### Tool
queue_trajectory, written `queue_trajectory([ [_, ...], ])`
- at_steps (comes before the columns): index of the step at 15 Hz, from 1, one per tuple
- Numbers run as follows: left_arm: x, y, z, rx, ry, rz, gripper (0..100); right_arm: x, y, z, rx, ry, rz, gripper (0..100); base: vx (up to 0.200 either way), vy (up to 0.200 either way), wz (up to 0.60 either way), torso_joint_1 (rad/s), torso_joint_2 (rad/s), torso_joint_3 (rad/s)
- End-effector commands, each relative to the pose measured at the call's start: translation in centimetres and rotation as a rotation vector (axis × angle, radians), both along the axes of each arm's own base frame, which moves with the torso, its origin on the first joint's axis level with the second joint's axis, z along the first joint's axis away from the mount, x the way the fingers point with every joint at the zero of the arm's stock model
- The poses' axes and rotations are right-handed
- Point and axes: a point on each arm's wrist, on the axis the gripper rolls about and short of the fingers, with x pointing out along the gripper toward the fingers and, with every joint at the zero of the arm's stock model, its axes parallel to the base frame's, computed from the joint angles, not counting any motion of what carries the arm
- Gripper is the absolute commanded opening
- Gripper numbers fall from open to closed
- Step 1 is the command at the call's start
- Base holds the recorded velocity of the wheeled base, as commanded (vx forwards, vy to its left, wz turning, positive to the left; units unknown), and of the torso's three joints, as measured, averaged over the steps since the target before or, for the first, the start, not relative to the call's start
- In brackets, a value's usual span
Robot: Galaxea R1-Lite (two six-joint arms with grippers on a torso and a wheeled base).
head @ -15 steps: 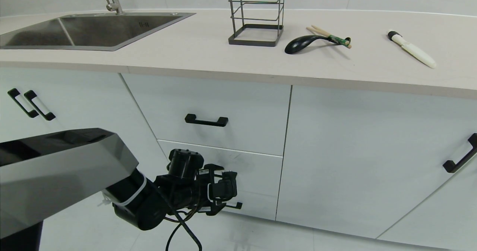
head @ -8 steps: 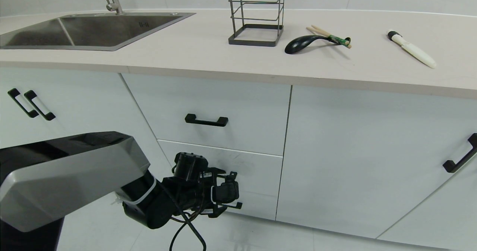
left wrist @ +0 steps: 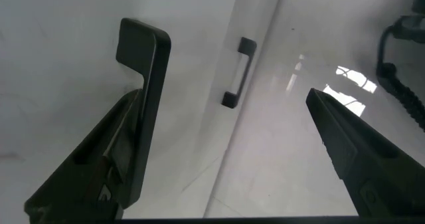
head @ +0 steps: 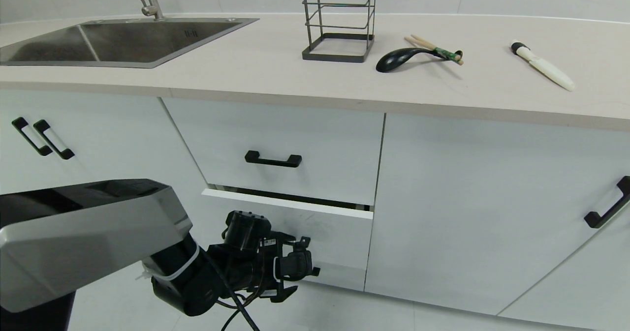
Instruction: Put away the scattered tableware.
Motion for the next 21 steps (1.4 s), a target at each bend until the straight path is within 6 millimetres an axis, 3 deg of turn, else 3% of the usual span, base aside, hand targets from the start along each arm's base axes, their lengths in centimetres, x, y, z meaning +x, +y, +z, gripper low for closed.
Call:
queue_trajectory([
  [1, -0.1, 0.1, 0.6, -0.004, -0.012, 0.002, 100, 0.0, 0.0, 0.0, -0.002, 0.0, 0.0, 0, 0.0, 0.0, 0.0, 0.0, 0.0, 0.0],
  [10, -1.7, 0.7, 2.0, -0.009, -0.019, 0.001, 100, 0.0, 0.0, 0.0, -0.001, 0.0, 0.0, 0, 0.0, 0.0, 0.0, 0.0, 0.0, 0.0],
  [17, -5.5, 2.0, 5.2, -0.024, -0.049, -0.01, 100, 0.0, 0.0, 0.0, -0.001, 0.0, 0.0, 0, 0.0, 0.0, 0.0, 0.0, 0.0, 0.0],
  [21, -6.7, 1.4, 7.7, -0.061, -0.125, -0.049, 100, 0.0, 0.0, 0.0, -0.001, 0.0, 0.0, 0, 0.0, 0.0, 0.0, 0.0, 0.0, 0.0],
])
